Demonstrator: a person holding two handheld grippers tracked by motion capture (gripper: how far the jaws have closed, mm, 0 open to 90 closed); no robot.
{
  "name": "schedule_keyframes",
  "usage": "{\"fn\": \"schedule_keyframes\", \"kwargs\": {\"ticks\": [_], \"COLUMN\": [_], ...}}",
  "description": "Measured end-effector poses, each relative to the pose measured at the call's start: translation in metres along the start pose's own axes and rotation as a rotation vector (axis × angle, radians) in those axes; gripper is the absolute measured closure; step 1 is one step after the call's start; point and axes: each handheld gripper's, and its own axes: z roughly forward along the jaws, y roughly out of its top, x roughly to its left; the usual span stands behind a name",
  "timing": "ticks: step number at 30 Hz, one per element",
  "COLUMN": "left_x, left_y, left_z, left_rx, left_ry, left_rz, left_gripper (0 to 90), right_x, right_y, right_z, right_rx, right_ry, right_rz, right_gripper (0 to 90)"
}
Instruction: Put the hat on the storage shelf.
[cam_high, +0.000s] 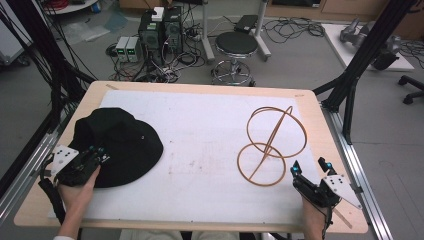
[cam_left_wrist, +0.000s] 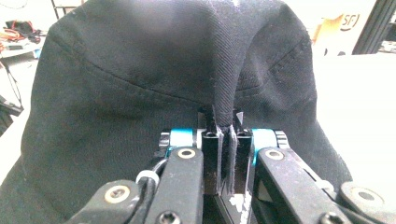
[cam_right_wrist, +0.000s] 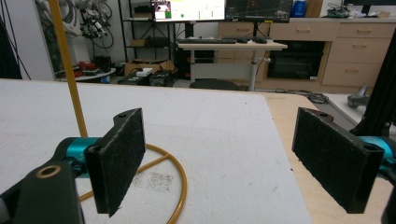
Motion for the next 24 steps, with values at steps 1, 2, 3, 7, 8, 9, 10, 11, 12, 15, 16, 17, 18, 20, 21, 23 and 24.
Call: {"fn": "schedule_keyframes", "kwargs": {"ticks": [1,2,3,7,8,9,10,11,12,15,16,17,18,20,21,23,24], "left_x": [0.000,-0.001,-0.002,-0.005,-0.006,-0.008,-0.010,-0.012,-0.014,-0.019,-0.021,-0.023,-0.024,-0.029,-0.031,-0.035,-0.037], "left_y": [0.001,0.002,0.003,0.008,0.010,0.011,0.012,0.014,0.016,0.024,0.027,0.031,0.033,0.041,0.043,0.049,0.052], "left_z": [-0.001,-0.001,-0.002,-0.004,-0.005,-0.005,-0.005,-0.004,-0.004,-0.002,-0.001,-0.001,0.000,0.000,0.001,0.003,0.004], "left_rx": [-0.001,-0.001,-0.004,-0.026,-0.031,-0.035,-0.039,-0.039,-0.042,-0.061,-0.071,-0.083,-0.093,-0.129,-0.145,-0.156,-0.158], "left_ry": [-0.006,-0.015,-0.018,-0.039,-0.052,-0.056,-0.062,-0.067,-0.077,-0.108,-0.117,-0.125,-0.135,-0.165,-0.184,-0.217,-0.231], "left_rz": [-0.001,0.000,0.002,-0.006,-0.003,0.003,0.006,0.014,0.018,0.017,0.018,0.014,0.013,-0.005,-0.017,-0.029,-0.032], "left_gripper": [86.6,86.6,86.6,86.6,86.6,86.6,86.6,86.6,86.6,86.6,86.6,86.6,86.6,86.6,86.6,86.6,86.6], "right_x": [0.000,0.000,0.000,0.000,0.000,0.001,0.001,0.001,0.001,0.001,0.001,0.002,0.002,0.003,0.003,0.004,0.004], "right_y": [0.000,0.000,0.000,0.000,0.000,0.000,0.001,0.001,0.001,0.001,0.001,0.001,0.001,0.001,0.001,0.002,0.002], "right_z": [0.000,0.000,0.000,0.001,0.002,0.002,0.002,0.002,0.002,0.003,0.003,0.003,0.004,0.004,0.004,0.004,0.004], "right_rx": [-0.001,-0.002,-0.002,0.003,0.002,0.000,-0.005,-0.006,-0.006,-0.008,-0.008,-0.006,-0.010,-0.008,-0.008,-0.012,-0.013], "right_ry": [0.000,0.000,0.000,0.004,0.005,0.008,0.008,0.007,0.007,0.011,0.011,0.012,0.013,0.015,0.014,0.015,0.016], "right_rz": [0.001,-0.001,-0.001,0.004,-0.004,-0.004,-0.005,-0.002,-0.002,-0.004,-0.003,0.000,-0.002,-0.006,-0.008,-0.007,-0.007], "right_gripper": [16.7,16.6,16.6,16.6,16.6,16.7,16.7,16.7,16.7,16.7,16.7,16.7,16.7,16.7,16.8,16.7,16.7]}}
